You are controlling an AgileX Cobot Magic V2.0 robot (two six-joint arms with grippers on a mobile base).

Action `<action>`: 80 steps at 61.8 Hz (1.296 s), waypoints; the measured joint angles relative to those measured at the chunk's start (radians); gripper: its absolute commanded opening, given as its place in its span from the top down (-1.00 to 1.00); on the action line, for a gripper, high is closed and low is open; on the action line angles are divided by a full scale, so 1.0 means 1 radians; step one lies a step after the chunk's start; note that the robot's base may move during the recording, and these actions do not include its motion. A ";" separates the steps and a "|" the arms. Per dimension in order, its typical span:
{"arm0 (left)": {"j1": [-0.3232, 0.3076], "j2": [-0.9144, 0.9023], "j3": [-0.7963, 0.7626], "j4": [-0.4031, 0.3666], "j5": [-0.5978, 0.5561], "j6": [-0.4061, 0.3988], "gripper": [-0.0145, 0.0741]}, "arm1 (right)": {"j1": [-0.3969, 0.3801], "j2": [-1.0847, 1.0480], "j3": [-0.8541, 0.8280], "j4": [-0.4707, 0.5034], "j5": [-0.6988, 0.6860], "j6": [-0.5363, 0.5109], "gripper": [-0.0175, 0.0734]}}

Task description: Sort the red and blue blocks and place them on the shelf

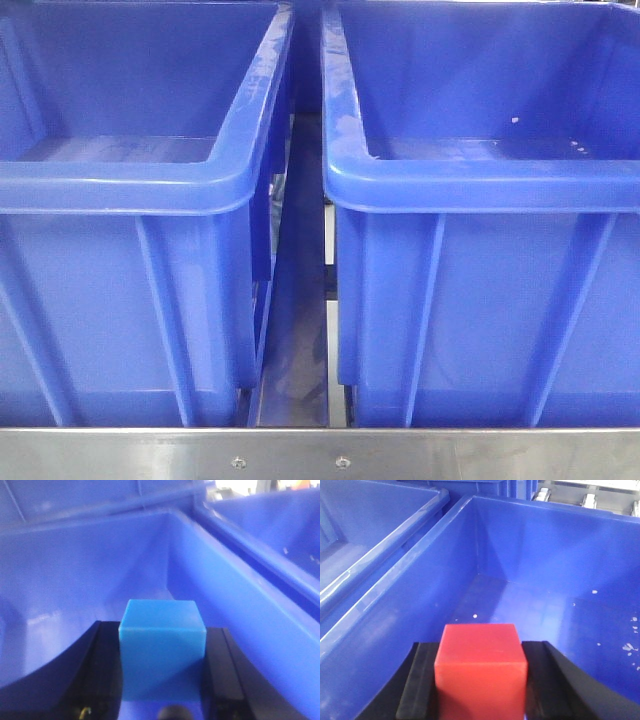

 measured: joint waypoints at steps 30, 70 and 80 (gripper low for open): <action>0.000 0.004 -0.004 -0.072 0.004 0.000 -0.63 | 0.000 0.000 0.000 0.002 0.000 0.000 -0.76; 0.000 -0.056 -0.004 -0.076 -0.013 0.000 0.37 | 0.000 -0.008 0.000 0.005 0.000 0.000 0.29; 0.000 -0.083 -0.004 -0.076 -0.015 0.002 0.39 | 0.000 -0.037 0.000 0.005 0.000 0.000 0.45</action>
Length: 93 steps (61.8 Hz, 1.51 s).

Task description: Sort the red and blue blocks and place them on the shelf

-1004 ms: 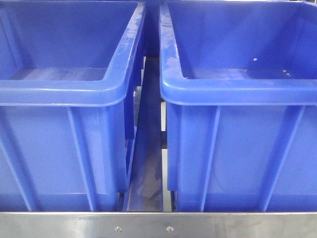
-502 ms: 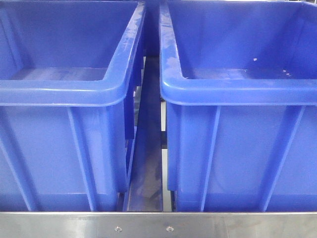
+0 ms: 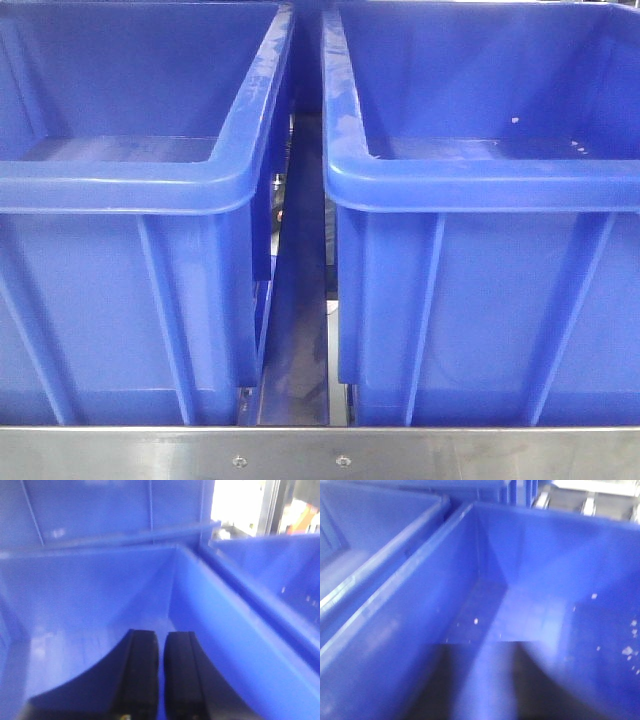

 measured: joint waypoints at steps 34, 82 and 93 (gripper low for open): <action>0.161 -0.207 0.000 -0.001 0.160 0.000 0.39 | -0.180 -0.169 0.000 0.000 0.130 0.000 0.51; 0.183 -0.357 0.000 -0.001 0.305 0.000 0.39 | -0.242 -0.282 0.000 0.000 0.298 0.000 0.51; 0.193 -0.357 0.020 -0.006 0.304 0.000 0.39 | -0.242 -0.284 0.004 0.000 0.240 0.000 0.51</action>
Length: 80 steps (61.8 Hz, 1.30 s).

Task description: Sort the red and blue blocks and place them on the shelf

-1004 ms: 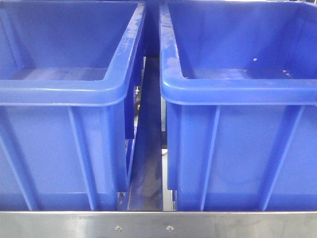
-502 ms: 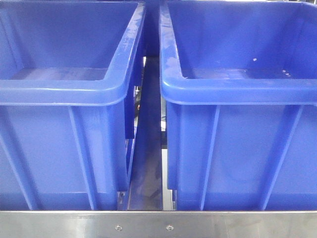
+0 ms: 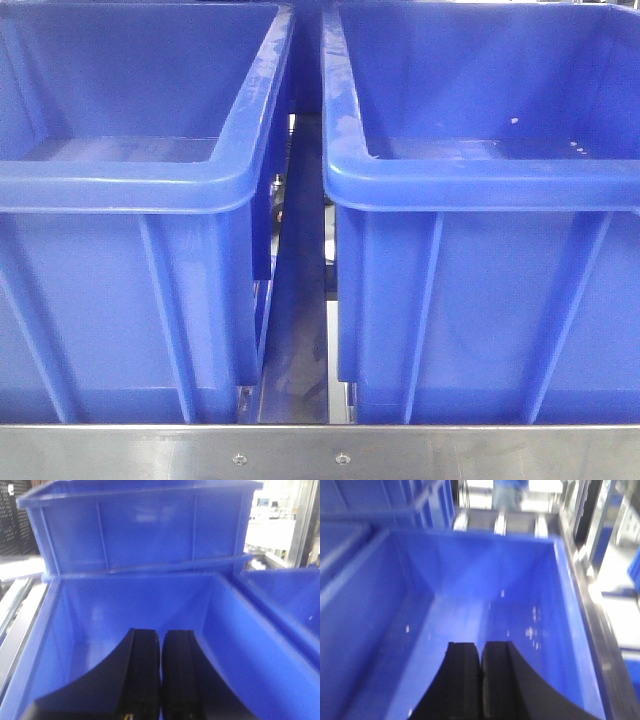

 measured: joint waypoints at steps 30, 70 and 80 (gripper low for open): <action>0.179 -0.165 0.136 -0.072 -0.036 0.000 0.39 | 0.000 -0.220 0.178 0.002 -0.055 0.000 0.51; 0.183 -0.312 0.174 -0.074 0.008 0.000 0.39 | 0.000 -0.389 0.237 0.010 -0.053 0.000 0.51; 0.183 -0.312 0.174 -0.074 0.008 0.000 0.39 | 0.000 -0.389 0.237 0.012 -0.053 0.000 0.51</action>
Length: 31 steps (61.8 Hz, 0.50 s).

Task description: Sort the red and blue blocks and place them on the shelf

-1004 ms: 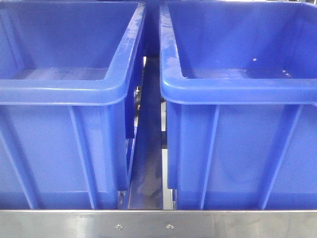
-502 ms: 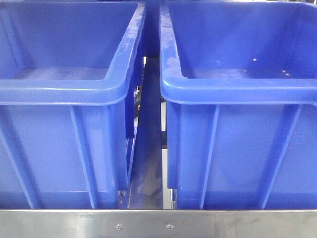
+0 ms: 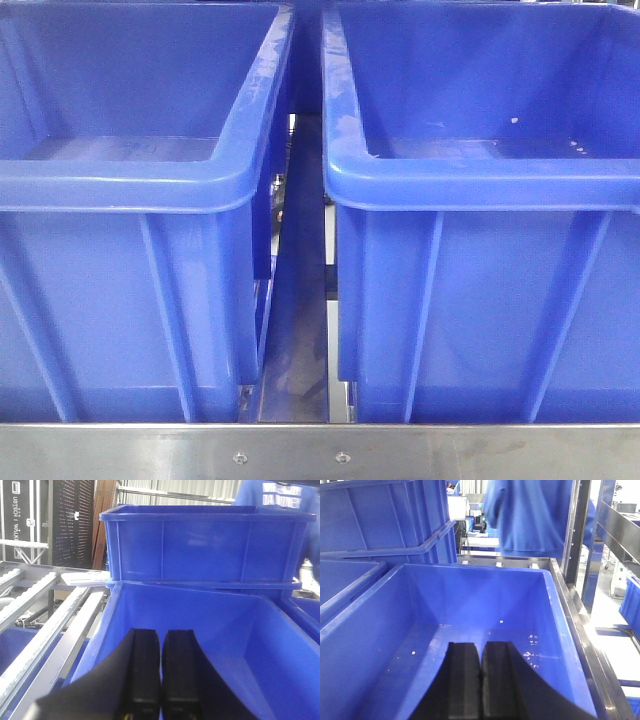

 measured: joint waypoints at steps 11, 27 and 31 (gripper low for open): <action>0.000 0.000 0.000 0.000 0.000 0.000 0.39 | 0.000 0.000 0.000 0.000 0.000 0.000 0.51; 0.000 0.000 0.000 0.000 0.000 0.000 0.39 | 0.000 0.000 0.000 0.000 0.000 0.000 0.51; 0.000 0.000 0.000 0.000 0.000 0.000 0.39 | 0.000 0.000 0.000 0.000 0.000 0.000 0.51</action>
